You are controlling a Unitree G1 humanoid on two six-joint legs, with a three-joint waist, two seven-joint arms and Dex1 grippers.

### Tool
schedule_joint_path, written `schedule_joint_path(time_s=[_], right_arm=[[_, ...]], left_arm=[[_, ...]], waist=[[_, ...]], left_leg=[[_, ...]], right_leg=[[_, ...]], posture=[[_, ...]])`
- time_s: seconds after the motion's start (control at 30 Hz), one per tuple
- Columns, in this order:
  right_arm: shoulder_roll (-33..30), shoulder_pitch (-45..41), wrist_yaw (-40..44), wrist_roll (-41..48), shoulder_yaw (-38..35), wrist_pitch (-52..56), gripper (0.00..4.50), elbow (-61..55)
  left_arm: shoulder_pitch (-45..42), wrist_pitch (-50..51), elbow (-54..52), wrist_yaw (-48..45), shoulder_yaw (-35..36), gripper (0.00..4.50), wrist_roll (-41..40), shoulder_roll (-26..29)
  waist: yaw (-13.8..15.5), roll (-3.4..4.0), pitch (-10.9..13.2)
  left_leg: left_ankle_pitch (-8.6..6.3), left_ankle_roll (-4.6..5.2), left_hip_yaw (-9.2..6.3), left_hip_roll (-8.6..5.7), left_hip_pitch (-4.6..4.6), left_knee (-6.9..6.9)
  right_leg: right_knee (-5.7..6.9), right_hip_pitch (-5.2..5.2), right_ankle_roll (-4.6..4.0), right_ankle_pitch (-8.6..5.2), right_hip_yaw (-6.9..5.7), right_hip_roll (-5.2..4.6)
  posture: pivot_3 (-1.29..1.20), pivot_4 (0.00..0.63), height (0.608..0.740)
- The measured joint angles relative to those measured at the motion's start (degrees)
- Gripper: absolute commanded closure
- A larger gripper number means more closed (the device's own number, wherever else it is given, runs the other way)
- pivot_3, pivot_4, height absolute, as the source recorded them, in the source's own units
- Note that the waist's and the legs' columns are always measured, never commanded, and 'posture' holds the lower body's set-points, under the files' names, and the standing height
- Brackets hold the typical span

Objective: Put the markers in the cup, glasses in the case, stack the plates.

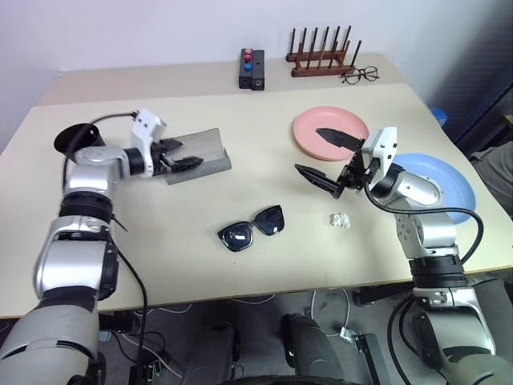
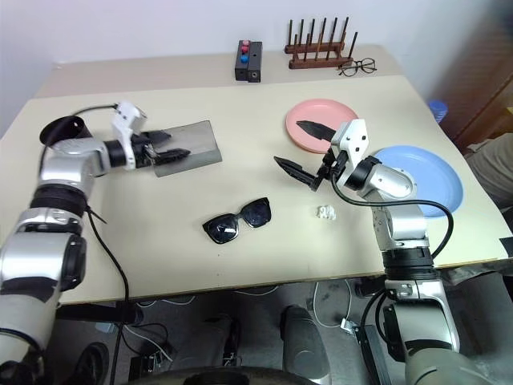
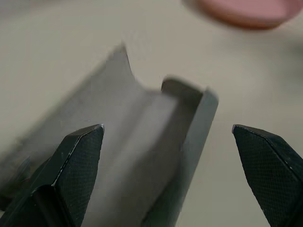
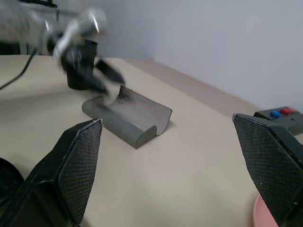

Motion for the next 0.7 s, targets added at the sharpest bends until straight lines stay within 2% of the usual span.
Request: schedule_joint_path(time_s=[0.13,0.23,0.47,0.5,0.6,0.7], right_arm=[[0.0,1.0,-0.8,0.1,0.0,0.9,0.0,-2.0],[-0.2,1.6,-1.2,0.1,-0.1,1.3,0.0,-3.5],[-1.2,3.3,-1.2,-1.0,-0.1,1.5,0.0,-3.6],[-1.3,3.3,-1.2,-1.3,-0.1,1.3,0.0,-3.4],[-1.3,3.3,-1.2,-1.6,-0.1,1.1,0.0,-3.1],[-1.2,2.8,-1.2,-1.6,-0.1,1.1,0.0,-2.8]], left_arm=[[-0.6,-2.1,4.2,2.0,-0.3,0.03,2.4,-3.3],[-0.7,-3.0,6.4,2.9,-0.4,0.85,4.2,-4.2],[-2.4,-3.0,7.4,1.6,0.0,4.31,5.3,-4.4],[-2.5,-3.1,7.3,1.3,0.0,4.47,5.3,-4.4],[-2.6,-3.1,7.2,-0.7,0.2,4.47,5.4,-4.3],[-2.6,-2.4,6.8,-7.4,0.1,4.47,5.3,-3.6]], waist=[[0.1,0.0,0.0],[-0.1,0.0,0.0],[0.3,0.0,0.0],[0.4,0.01,0.0],[0.4,0.01,0.0],[0.3,0.0,0.0]], left_leg=[[0.0,0.0,0.0,-0.01,-0.12,0.04],[0.0,0.0,0.0,-0.01,-0.14,0.03],[-0.02,0.04,0.0,-0.04,-0.13,0.08],[-0.02,0.04,0.0,-0.04,-0.11,0.08],[-0.04,0.08,0.0,-0.04,-0.11,0.08],[0.0,0.02,0.0,-0.04,-0.15,0.08]], right_leg=[[0.01,-0.11,0.01,0.0,0.0,-0.01],[0.04,-0.15,0.0,0.0,0.0,-0.01],[0.06,-0.1,0.01,0.0,0.0,-0.03],[0.07,-0.09,0.01,0.0,0.0,-0.03],[0.09,-0.1,0.01,0.0,0.0,-0.02],[0.08,-0.13,0.01,0.0,-0.01,-0.02]], posture=[[0.0,0.15,0.74],[0.0,0.15,0.74],[0.0,0.15,0.74],[0.0,0.15,0.74],[0.0,0.15,0.74],[0.0,0.15,0.74]])
